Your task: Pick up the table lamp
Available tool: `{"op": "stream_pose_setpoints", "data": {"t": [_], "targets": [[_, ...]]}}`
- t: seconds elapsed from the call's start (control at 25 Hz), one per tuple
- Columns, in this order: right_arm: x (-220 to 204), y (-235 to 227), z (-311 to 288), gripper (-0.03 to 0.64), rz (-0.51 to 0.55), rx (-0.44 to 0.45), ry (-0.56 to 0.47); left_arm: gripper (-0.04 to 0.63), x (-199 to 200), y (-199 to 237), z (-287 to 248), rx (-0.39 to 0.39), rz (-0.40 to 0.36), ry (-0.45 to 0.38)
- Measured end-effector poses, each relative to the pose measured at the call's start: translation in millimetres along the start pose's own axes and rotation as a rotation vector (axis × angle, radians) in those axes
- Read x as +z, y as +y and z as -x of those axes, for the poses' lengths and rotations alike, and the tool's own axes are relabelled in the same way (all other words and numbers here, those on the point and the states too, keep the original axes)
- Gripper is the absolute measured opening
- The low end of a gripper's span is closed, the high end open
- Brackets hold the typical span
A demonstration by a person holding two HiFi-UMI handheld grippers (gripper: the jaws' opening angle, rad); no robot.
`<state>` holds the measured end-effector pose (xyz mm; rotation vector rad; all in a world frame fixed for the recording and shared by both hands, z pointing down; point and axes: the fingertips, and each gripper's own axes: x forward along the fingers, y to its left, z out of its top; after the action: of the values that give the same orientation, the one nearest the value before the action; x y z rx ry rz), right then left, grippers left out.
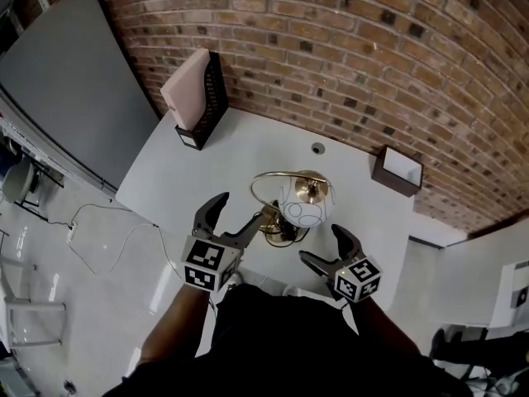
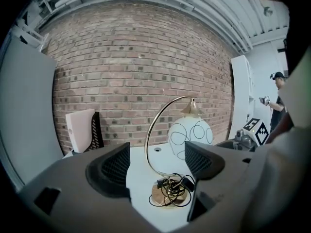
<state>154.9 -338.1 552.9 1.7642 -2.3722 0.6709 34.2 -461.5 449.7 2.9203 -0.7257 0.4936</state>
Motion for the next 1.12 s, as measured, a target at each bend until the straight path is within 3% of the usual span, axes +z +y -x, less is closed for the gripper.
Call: {"op": "stream_pose_setpoints", "data": {"t": [0.44,0.6,0.8,1.12], "targets": [[-12,-27,-17,0.414,-0.074,-0.24,-0.03,0.344,3,26,-40,-0.157,-0.052,0.017],[-25,-30,-24,0.369,-0.089,-0.273,-0.012,0.264,3,23,-48,-0.228,-0.082,0.028],[-36,-41,-34,0.322,-0.106,-0.316,-0.006,0.246,2,17,-55,-0.288,-0.131,0.033],[-60,-60,-64,0.245,-0.088,-0.331,0.081,0.176,2,12,-61,-0.309,-0.168,0.033]]}}
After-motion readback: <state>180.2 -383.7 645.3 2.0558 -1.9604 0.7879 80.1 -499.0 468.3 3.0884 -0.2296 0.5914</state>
